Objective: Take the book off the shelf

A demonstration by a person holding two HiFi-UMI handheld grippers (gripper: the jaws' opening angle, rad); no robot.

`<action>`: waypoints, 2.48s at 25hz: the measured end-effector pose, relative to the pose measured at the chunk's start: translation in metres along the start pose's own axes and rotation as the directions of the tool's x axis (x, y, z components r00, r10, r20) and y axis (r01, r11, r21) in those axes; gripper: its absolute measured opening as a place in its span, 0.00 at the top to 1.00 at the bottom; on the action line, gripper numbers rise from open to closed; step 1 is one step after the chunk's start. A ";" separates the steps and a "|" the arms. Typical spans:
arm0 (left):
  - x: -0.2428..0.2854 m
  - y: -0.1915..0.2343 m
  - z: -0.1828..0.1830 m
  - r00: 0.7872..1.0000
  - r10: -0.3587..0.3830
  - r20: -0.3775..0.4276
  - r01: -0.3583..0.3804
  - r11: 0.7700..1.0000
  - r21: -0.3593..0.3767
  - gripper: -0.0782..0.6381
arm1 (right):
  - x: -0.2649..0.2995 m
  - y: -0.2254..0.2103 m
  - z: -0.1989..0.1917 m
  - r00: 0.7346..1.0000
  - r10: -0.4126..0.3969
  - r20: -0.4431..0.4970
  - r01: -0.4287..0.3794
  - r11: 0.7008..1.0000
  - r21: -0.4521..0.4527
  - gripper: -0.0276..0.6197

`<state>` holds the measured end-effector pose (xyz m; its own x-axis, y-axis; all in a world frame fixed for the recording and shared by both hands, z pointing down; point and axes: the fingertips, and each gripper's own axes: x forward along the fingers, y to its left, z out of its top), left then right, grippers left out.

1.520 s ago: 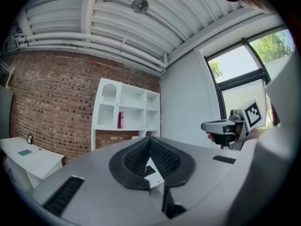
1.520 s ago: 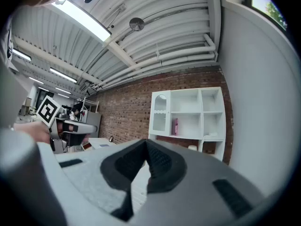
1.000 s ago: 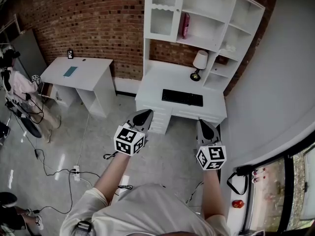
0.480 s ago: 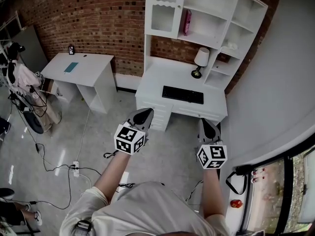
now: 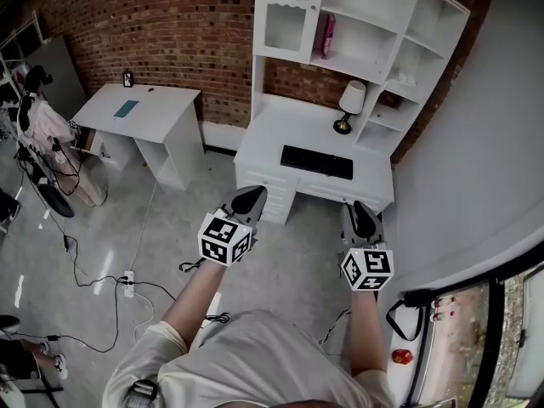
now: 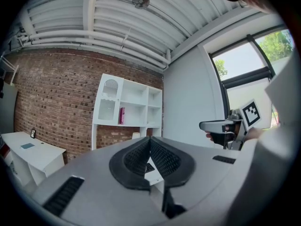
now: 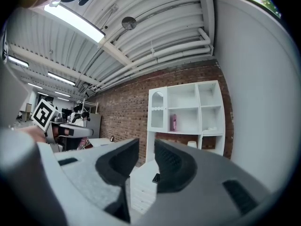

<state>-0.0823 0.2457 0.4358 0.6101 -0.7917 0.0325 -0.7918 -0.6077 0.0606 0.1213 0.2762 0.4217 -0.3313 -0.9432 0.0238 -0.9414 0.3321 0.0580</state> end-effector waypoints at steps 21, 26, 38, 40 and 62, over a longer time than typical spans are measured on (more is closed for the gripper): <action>0.034 -0.041 -0.019 0.998 0.066 -0.011 -0.066 0.997 -0.029 0.90 | 0.002 -0.055 -0.019 0.997 0.067 -0.027 -0.067 0.998 -0.013 0.72; 0.041 -0.034 -0.022 0.997 0.069 -0.020 -0.070 0.997 -0.026 0.90 | 0.013 -0.059 -0.025 0.997 0.065 -0.035 -0.065 0.998 0.004 0.72; 0.090 0.037 -0.026 0.999 0.035 -0.032 -0.037 0.999 -0.038 0.90 | 0.095 -0.058 -0.033 0.998 0.034 -0.057 -0.034 0.999 0.005 0.72; 0.103 0.052 -0.025 0.999 0.023 -0.034 -0.025 0.999 -0.042 0.90 | 0.114 -0.059 -0.031 0.998 0.025 -0.059 -0.025 1.000 0.002 0.72; 0.227 0.198 -0.019 0.992 -0.116 -0.058 0.114 0.993 -0.041 0.90 | 0.282 -0.076 -0.027 0.991 -0.116 -0.073 0.117 0.993 0.002 0.72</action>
<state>-0.1002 -0.0532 0.4739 0.6985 -0.7108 0.0832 -0.7154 -0.6908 0.1050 0.1009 -0.0145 0.4511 -0.2140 -0.9727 0.0896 -0.9738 0.2197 0.0589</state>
